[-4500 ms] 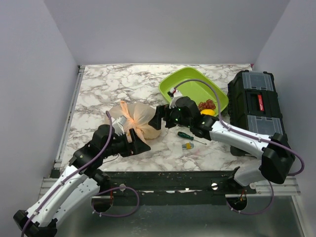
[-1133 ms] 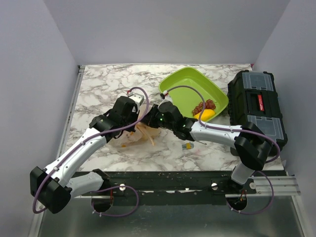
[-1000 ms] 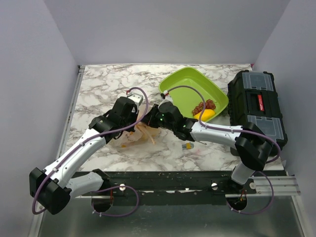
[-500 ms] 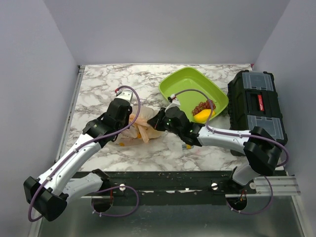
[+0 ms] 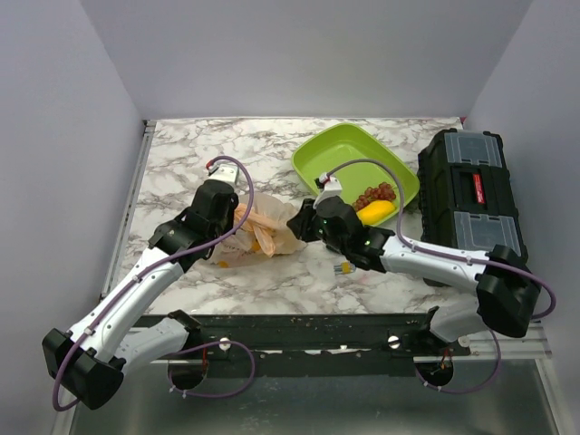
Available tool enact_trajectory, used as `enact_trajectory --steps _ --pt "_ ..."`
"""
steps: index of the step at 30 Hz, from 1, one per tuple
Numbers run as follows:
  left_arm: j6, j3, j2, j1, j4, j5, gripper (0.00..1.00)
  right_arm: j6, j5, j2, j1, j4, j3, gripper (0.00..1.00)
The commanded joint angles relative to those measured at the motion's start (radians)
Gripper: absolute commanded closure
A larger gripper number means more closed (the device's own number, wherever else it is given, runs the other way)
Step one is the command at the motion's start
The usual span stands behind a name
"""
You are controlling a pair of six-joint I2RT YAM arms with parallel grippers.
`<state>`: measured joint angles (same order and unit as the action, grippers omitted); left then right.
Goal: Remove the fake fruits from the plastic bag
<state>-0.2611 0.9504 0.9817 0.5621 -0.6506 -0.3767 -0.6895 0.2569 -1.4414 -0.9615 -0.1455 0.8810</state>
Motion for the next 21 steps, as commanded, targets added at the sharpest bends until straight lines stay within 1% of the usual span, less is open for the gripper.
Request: enact_trajectory --steps 1,2,5,6,10,13,16,18,21 --pt "0.013 -0.007 -0.006 -0.009 0.025 0.057 1.00 0.192 0.047 0.066 -0.005 0.118 0.071 0.70" --pt "0.013 -0.009 -0.008 -0.009 0.025 0.061 1.00 0.222 0.037 0.079 -0.005 0.118 0.079 0.64" --pt "0.013 -0.006 -0.012 -0.008 0.026 0.078 1.00 0.281 -0.008 0.094 -0.005 0.091 0.098 0.53" --pt "0.013 -0.007 -0.014 -0.009 0.029 0.080 1.00 0.294 -0.034 0.090 -0.005 0.077 0.105 0.51" --pt "0.013 -0.018 -0.025 -0.009 0.039 0.083 1.00 0.293 -0.120 0.053 -0.005 0.024 0.144 0.50" --pt "0.013 -0.017 -0.023 -0.008 0.041 0.085 1.00 0.278 -0.237 -0.003 -0.005 -0.038 0.168 0.45" --pt "0.014 -0.019 -0.022 -0.009 0.042 0.079 1.00 0.313 -0.331 -0.099 -0.005 -0.017 0.240 0.44" --pt "0.013 -0.021 -0.020 -0.010 0.043 0.080 1.00 0.344 -0.337 -0.157 -0.005 0.030 0.297 0.45" --pt "0.014 -0.019 -0.015 -0.010 0.044 0.089 1.00 0.357 -0.326 -0.179 -0.005 0.015 0.310 0.45"
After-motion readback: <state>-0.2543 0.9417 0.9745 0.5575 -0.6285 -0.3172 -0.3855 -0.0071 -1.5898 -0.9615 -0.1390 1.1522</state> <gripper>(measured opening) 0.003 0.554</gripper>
